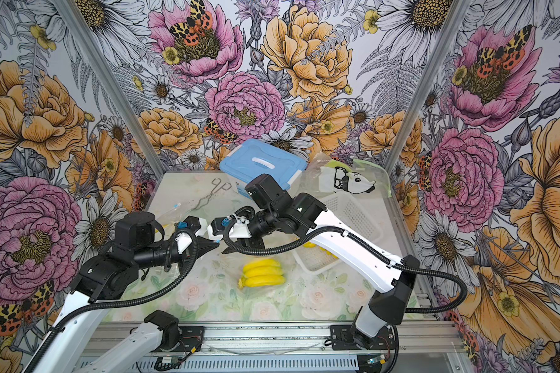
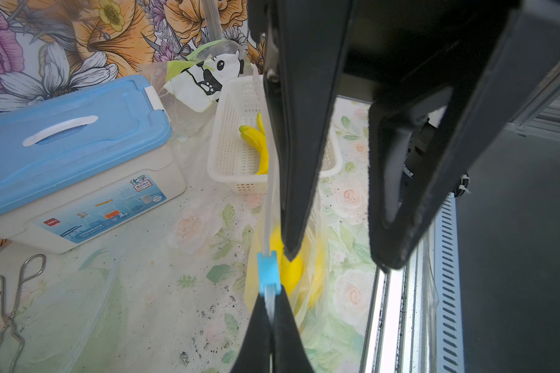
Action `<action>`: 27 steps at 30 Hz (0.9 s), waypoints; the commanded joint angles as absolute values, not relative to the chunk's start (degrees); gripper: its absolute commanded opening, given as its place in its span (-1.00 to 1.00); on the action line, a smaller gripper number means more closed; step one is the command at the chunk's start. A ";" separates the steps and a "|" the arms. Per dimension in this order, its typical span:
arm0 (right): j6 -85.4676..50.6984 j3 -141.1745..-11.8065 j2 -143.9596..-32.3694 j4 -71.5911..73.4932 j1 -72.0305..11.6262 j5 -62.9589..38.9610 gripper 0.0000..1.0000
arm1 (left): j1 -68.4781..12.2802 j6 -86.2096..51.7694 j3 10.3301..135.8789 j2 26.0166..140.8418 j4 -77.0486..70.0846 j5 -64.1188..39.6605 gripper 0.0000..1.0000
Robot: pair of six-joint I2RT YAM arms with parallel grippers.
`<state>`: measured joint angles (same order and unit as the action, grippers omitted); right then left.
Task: Open the zip-top bag and take out the banana
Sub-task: Unzip the zipper on the zipper food storage bag.
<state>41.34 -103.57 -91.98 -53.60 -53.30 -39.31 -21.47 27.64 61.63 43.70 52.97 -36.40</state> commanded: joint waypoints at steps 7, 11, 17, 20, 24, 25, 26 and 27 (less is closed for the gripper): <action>40.51 -105.87 -93.86 -50.54 -53.66 -39.65 -0.20 | -21.24 28.15 62.46 42.80 53.04 -36.08 -1.00; 40.47 -105.47 -94.43 -49.58 -53.55 -38.95 -0.25 | -21.26 27.96 62.75 42.72 53.06 -36.35 -1.00; 39.86 -105.13 -94.94 -48.69 -53.57 -39.29 -0.42 | -21.19 27.87 62.60 42.37 53.03 -36.37 -1.00; 39.72 -104.23 -94.54 -48.30 -53.53 -38.94 -0.43 | -21.18 27.78 62.48 42.33 53.02 -36.38 -1.00; 39.64 -103.37 -94.22 -47.99 -53.53 -38.67 -0.69 | -21.23 27.75 62.37 42.19 53.07 -36.48 -1.00; 39.61 -103.20 -94.18 -47.91 -53.54 -38.67 -0.70 | -21.15 27.69 62.30 42.12 53.03 -36.49 -1.00; 39.55 -103.13 -94.15 -47.90 -53.57 -38.63 -0.70 | -21.18 27.62 62.30 42.10 53.06 -36.54 -1.00; 39.52 -103.05 -94.11 -47.86 -53.54 -38.67 -0.70 | -21.05 27.65 62.27 42.14 53.11 -36.64 -1.00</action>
